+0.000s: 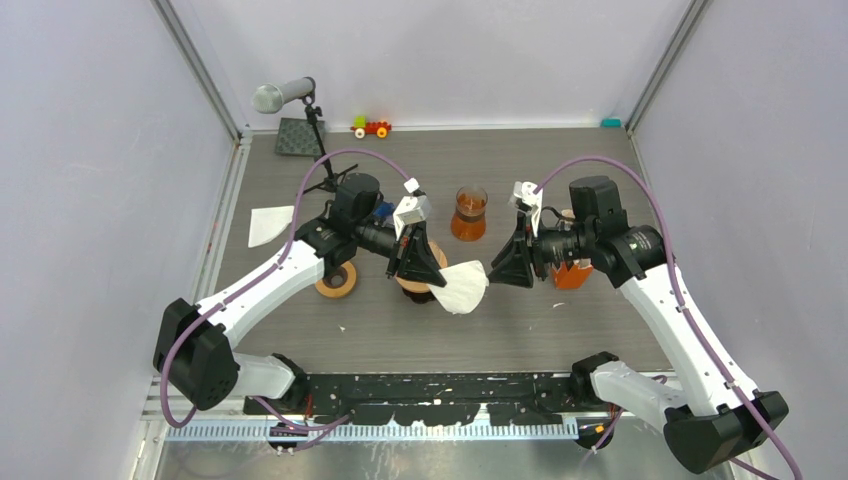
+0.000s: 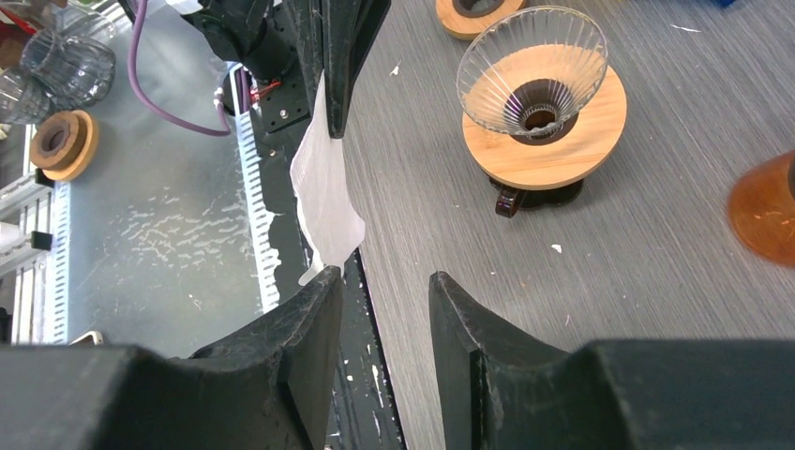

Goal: Place the coffee filter in the dripper
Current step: Place the coffee filter in the coffee dripper.

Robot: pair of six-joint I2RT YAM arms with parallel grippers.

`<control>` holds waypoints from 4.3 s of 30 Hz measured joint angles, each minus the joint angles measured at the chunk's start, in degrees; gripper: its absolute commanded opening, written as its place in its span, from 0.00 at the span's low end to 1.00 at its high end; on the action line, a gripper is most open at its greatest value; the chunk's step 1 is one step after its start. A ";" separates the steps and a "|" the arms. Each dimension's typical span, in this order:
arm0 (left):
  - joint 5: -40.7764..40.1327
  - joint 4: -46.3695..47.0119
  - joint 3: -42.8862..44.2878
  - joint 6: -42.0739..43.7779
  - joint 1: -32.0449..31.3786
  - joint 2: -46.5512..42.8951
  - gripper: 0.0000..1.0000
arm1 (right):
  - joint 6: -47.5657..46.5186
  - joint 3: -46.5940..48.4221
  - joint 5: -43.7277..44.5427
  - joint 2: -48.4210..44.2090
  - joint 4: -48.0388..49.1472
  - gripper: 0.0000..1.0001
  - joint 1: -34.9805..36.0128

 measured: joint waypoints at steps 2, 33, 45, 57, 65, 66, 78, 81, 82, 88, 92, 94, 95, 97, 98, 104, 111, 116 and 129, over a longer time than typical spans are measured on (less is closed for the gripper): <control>0.00 0.00 0.00 0.00 0.00 0.00 0.00 | 0.00 -0.04 -0.35 0.00 0.02 0.44 0.02; -0.17 0.00 0.02 -0.02 0.00 0.00 0.00 | 1.77 -0.28 -1.31 1.57 1.66 0.39 2.54; -0.26 3.34 0.02 -3.37 0.00 0.59 0.00 | 7.34 -4.66 0.46 1.62 9.49 0.28 3.61; -3.45 11.23 0.02 -9.86 0.55 2.91 0.00 | 10.71 -4.63 -1.90 3.78 14.29 0.14 4.35; -5.07 21.57 -0.35 -17.81 3.28 2.86 0.00 | 10.56 -4.63 0.50 2.73 13.97 0.13 4.35; -5.18 22.67 -0.50 -18.62 3.43 2.86 0.00 | 10.58 -4.61 0.72 2.60 13.97 0.13 4.33; -5.33 27.21 -2.91 -21.73 3.58 2.82 0.00 | 11.82 -2.95 4.28 2.56 14.05 0.15 4.33; -5.33 27.69 -3.23 -21.79 3.58 2.58 0.00 | 11.96 -2.82 4.85 2.56 14.08 0.10 4.33; -5.33 27.85 -3.34 -21.77 3.58 2.47 0.00 | 11.96 -2.82 5.01 2.56 14.05 0.07 4.33; -6.10 28.00 -3.45 -21.77 3.58 2.10 0.27 | 12.66 -2.75 6.95 2.51 14.10 0.00 4.33; -10.14 20.76 -0.79 -20.20 3.52 2.08 0.48 | 14.91 0.07 15.50 2.71 12.72 0.01 4.33; -15.47 11.26 4.35 -16.83 2.91 2.10 0.61 | 16.37 3.06 21.03 2.80 12.31 0.00 4.26; -18.40 7.50 7.13 -14.95 2.49 2.10 0.69 | 17.46 4.90 24.33 2.80 12.26 0.01 4.22; -23.98 1.64 12.33 -11.69 1.25 2.08 0.80 | 19.45 7.23 29.09 2.80 12.28 0.01 4.22; -26.97 -0.50 14.47 -10.43 0.46 2.03 0.84 | 20.65 8.07 31.32 2.84 12.35 0.00 4.24; -43.85 -9.44 21.57 -7.63 -2.80 3.10 0.88 | 28.68 9.88 42.07 6.36 12.76 0.01 4.72; -56.35 -15.41 27.04 -7.26 -5.05 9.22 0.88 | 36.33 9.94 47.84 10.73 12.81 0.00 5.40; -60.08 -18.51 31.78 -6.08 -9.25 13.60 0.88 | 40.94 9.97 48.83 10.93 14.03 0.00 5.40; -62.64 -20.61 35.47 -5.75 -12.17 17.27 0.81 | 45.83 9.62 46.51 12.22 16.87 0.00 5.40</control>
